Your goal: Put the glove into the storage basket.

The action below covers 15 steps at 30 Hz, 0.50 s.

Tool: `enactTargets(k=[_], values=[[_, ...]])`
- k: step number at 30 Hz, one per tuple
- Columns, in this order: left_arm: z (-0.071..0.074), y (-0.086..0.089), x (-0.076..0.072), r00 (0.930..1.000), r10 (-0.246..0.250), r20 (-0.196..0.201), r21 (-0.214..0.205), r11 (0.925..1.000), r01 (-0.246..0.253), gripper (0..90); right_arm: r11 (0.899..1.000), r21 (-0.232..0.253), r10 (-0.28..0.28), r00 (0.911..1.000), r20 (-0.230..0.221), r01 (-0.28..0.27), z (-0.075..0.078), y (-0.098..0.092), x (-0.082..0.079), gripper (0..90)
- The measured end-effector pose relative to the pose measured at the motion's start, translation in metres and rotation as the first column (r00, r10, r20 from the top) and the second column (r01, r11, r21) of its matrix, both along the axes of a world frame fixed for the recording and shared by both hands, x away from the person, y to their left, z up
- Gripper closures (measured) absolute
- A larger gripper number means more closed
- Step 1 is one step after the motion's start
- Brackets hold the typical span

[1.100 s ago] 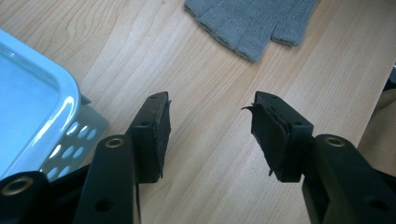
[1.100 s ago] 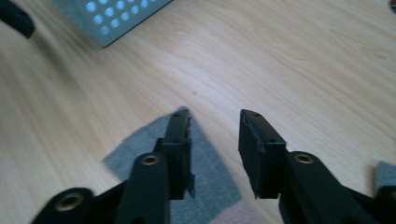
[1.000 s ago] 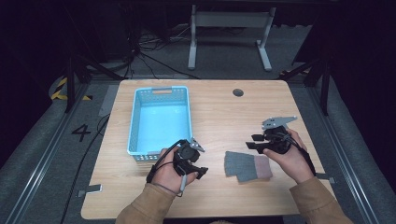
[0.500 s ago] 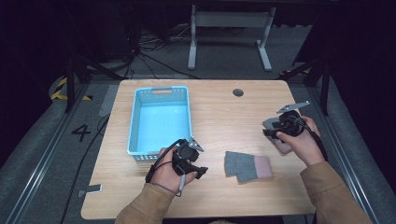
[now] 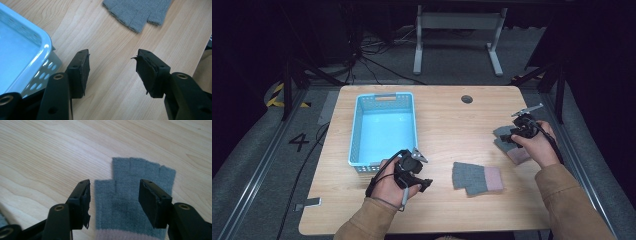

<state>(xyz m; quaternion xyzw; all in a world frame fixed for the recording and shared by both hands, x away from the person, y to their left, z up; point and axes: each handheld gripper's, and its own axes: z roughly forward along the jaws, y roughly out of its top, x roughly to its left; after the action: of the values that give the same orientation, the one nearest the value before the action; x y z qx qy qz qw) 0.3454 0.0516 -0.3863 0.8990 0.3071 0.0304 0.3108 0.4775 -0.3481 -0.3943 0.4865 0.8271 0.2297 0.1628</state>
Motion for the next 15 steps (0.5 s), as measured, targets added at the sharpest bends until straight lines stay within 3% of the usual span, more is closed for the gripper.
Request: enactTargets(k=[15], values=[[0.0,0.0,0.0,1.0,0.004,0.002,-0.003,1.0,-0.004,44.3,0.995,-0.045,-0.093,0.9909,-0.098,0.089,-0.022,-0.023,0.009,42.9]])
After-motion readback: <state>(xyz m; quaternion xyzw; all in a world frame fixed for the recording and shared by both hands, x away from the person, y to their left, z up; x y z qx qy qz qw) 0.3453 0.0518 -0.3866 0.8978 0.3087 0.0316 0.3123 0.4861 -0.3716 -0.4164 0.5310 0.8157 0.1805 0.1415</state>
